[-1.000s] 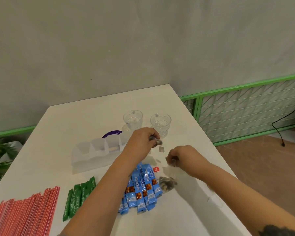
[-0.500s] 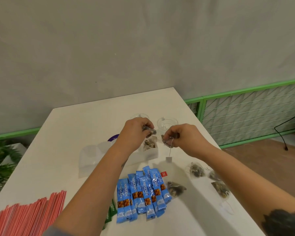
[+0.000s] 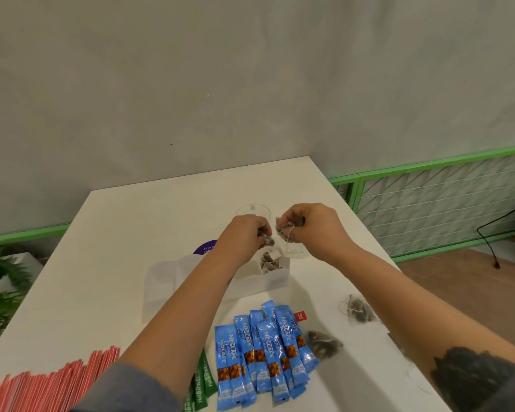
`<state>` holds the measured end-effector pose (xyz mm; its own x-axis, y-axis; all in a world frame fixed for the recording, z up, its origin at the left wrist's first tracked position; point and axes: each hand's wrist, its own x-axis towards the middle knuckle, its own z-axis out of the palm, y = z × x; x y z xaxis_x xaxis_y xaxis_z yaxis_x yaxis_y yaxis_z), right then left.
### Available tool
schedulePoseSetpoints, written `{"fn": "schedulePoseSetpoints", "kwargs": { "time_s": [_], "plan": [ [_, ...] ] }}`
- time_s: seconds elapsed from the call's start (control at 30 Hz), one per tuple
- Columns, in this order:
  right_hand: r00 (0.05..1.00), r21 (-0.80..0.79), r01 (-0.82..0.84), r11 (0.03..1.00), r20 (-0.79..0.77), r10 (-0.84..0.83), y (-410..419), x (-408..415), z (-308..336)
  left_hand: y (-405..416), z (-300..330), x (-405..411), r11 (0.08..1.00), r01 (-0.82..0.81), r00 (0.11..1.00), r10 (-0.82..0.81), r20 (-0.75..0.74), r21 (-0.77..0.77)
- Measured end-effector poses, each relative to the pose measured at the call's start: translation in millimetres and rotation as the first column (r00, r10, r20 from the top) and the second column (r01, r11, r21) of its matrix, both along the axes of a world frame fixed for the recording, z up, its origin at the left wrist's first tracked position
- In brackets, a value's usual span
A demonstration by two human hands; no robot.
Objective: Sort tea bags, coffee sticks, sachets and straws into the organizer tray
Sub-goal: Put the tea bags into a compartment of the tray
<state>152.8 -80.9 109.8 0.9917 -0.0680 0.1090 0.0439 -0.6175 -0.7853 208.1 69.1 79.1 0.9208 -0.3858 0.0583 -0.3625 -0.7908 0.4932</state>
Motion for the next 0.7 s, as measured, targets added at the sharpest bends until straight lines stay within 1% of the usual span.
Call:
{"fn": "schedulePoseSetpoints", "kwargs": {
  "time_s": [0.17,0.3,0.37,0.47,0.63,0.7],
  "plan": [
    [0.999,0.001,0.031,1.0,0.019,-0.031,8,9,-4,0,-6,14,0.978,0.111,0.991,-0.097,-0.089,0.176],
    [0.998,0.021,0.047,0.999,0.05,-0.048,12,12,-11,0,-11,22,0.947,0.165,0.985,-0.144,-0.097,0.276],
    [0.997,0.037,0.051,0.998,0.049,-0.052,13,13,-14,0,-15,24,0.947,0.17,0.985,-0.154,-0.08,0.273],
    [0.998,0.058,0.058,0.997,0.034,-0.06,15,15,-19,2,-19,26,0.965,0.135,0.991,-0.133,-0.025,0.226],
    [0.998,0.015,0.067,0.998,0.004,-0.067,20,17,-30,-2,-23,28,0.955,0.177,0.984,-0.167,-0.063,0.24],
    [0.999,-0.021,0.047,0.999,-0.007,-0.047,22,17,-35,0,-25,30,0.966,0.195,0.98,-0.187,-0.06,0.17]
  ]
}}
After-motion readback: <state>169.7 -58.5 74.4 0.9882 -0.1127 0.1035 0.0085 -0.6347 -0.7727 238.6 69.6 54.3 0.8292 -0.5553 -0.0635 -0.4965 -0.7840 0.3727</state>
